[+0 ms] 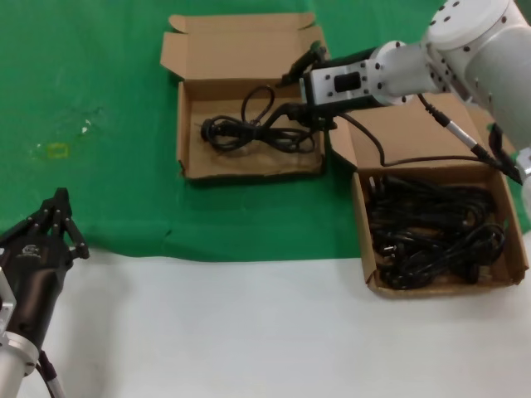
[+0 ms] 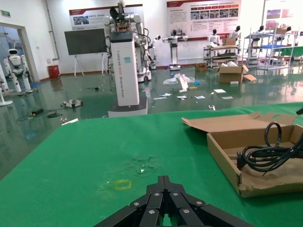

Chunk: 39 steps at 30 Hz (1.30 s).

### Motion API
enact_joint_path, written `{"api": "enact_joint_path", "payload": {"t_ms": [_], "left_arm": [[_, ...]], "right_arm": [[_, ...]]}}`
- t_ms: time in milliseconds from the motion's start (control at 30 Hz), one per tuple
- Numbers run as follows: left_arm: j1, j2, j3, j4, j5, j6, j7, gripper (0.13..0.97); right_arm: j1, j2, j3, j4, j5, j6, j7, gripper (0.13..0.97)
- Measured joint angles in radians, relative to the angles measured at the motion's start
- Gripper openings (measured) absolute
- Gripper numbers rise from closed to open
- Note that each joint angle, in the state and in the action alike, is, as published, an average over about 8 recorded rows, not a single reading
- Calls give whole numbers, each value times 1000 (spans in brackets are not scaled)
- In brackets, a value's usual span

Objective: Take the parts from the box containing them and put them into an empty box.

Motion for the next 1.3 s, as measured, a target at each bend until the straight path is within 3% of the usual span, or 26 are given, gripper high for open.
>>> {"api": "enact_joint_path", "payload": {"t_ms": [133, 267, 433, 567, 767, 1000, 1133, 1300], "left_arm": [[0, 0, 0, 0, 0, 0, 0, 144], [0, 0, 0, 0, 0, 0, 0, 144], [0, 0, 0, 0, 0, 0, 0, 144], [0, 0, 0, 0, 0, 0, 0, 144], [0, 0, 0, 0, 0, 0, 0, 144], [0, 0, 0, 0, 0, 0, 0, 144], [0, 0, 0, 0, 0, 0, 0, 144], [0, 0, 0, 0, 0, 0, 0, 146]], "right_arm": [[-2, -4, 2, 0, 2, 7, -5, 275], [-3, -8, -14, 0, -14, -4, 38, 354], [7, -7, -53, -2, -53, -63, 181, 432], [20, -6, -81, -3, -81, -109, 303, 542], [35, -7, -103, -3, -103, -138, 406, 673], [44, -7, -115, -2, -115, -157, 449, 828], [44, -6, -115, -2, -116, -158, 451, 828], [44, -6, -115, -2, -116, -158, 451, 893]]}}
